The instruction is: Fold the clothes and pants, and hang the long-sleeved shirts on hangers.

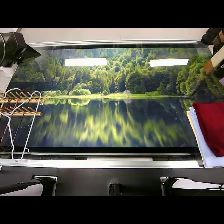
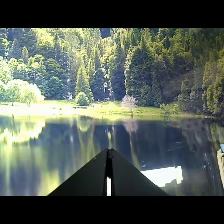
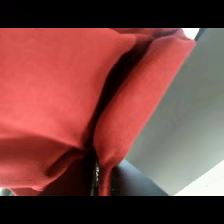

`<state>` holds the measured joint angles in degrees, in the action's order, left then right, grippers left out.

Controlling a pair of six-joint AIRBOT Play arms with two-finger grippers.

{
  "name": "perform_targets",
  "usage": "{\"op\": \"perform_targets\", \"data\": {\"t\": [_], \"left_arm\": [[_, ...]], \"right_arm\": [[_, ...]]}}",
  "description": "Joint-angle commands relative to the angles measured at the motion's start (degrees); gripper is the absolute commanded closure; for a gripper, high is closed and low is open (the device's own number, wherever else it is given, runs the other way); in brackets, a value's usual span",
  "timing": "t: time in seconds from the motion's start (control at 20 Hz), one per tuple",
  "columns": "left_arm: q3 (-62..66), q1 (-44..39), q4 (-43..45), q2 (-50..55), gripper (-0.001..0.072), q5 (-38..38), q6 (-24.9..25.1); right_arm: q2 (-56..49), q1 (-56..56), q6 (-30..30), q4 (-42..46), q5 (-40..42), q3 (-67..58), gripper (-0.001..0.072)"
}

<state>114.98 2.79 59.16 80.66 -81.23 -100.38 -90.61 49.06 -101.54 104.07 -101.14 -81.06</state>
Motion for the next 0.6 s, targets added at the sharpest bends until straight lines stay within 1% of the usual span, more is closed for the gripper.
{"op": "perform_targets", "data": {"t": [0.0, 0.25, 0.45, 0.55], "left_arm": [[-0.02, -0.02, 0.0, 0.02, 0.0689, 0.04, 0.09], [-0.02, -0.02, 0.0, 0.02, 0.0689, 0.04, 0.09], [-0.02, -0.02, 0.0, 0.02, 0.0689, 0.04, 0.11], [-0.02, -0.02, 0.02, 0.02, 0.0689, 0.02, 0.11]], "right_arm": [[0.02, 0.04, 0.35, 1.66, -0.63, 2.49, 0.0682], [0.02, 0.04, 0.39, 4.48, -0.33, 2.75, 0.0682], [0.02, 0.04, 0.46, 4.66, -0.39, 2.75, 0.068], [0.02, 0.04, 1.79, 5.14, -0.5, 2.75, 0.0671]]}}
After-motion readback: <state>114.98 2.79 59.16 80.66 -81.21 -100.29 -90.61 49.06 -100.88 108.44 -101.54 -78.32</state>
